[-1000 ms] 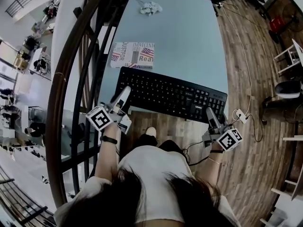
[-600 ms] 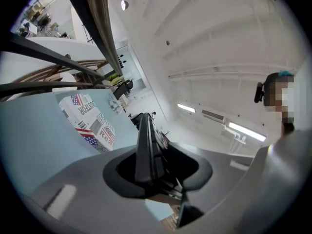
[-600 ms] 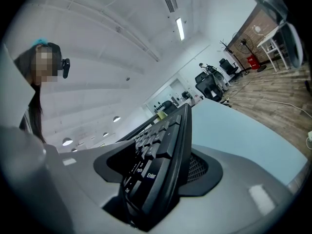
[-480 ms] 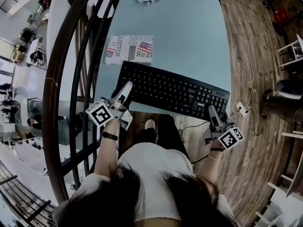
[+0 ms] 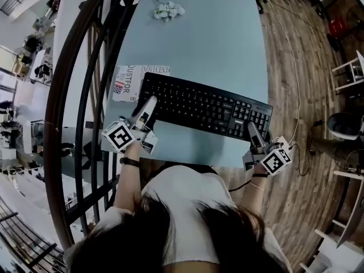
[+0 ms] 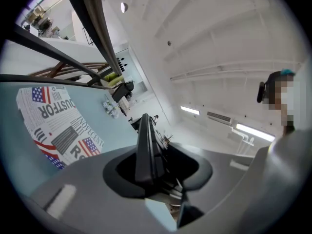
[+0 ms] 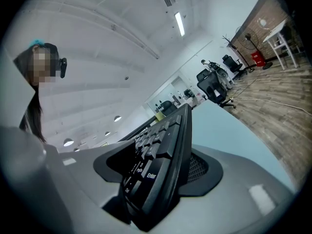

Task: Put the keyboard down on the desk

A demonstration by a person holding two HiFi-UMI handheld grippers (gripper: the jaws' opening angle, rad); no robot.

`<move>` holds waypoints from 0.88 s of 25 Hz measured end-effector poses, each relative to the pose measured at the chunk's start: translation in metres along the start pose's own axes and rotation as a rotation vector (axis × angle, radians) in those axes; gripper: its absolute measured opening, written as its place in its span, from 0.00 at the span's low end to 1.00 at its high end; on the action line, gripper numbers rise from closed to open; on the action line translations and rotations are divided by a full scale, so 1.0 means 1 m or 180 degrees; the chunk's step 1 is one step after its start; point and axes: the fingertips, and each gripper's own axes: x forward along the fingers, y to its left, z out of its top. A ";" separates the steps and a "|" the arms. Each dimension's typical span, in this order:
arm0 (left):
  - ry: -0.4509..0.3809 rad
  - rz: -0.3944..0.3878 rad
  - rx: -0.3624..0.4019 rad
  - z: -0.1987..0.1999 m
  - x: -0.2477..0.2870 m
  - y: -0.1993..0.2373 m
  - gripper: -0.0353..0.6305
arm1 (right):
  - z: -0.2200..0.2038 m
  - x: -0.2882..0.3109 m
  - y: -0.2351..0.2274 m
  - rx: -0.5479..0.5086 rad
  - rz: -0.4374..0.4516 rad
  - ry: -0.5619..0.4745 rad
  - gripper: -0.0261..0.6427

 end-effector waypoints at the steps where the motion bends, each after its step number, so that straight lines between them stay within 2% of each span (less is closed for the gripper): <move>1: -0.0018 -0.0012 -0.0019 0.000 0.008 0.000 0.28 | 0.006 0.005 -0.005 -0.0006 0.0014 0.0011 0.42; 6: -0.0094 0.0006 -0.0052 -0.001 0.040 -0.001 0.28 | 0.030 0.024 -0.031 -0.0017 0.0082 0.0059 0.42; 10: -0.0085 0.0089 -0.0006 -0.010 0.045 0.007 0.28 | 0.026 0.028 -0.047 0.0016 0.0110 0.0104 0.42; 15: -0.0121 0.0185 0.0041 -0.006 0.042 0.006 0.28 | 0.027 0.033 -0.047 0.0038 0.0147 0.0138 0.42; 22: -0.0085 0.0171 0.0070 -0.009 0.041 0.005 0.28 | 0.024 0.026 -0.046 0.0040 0.0116 0.0074 0.42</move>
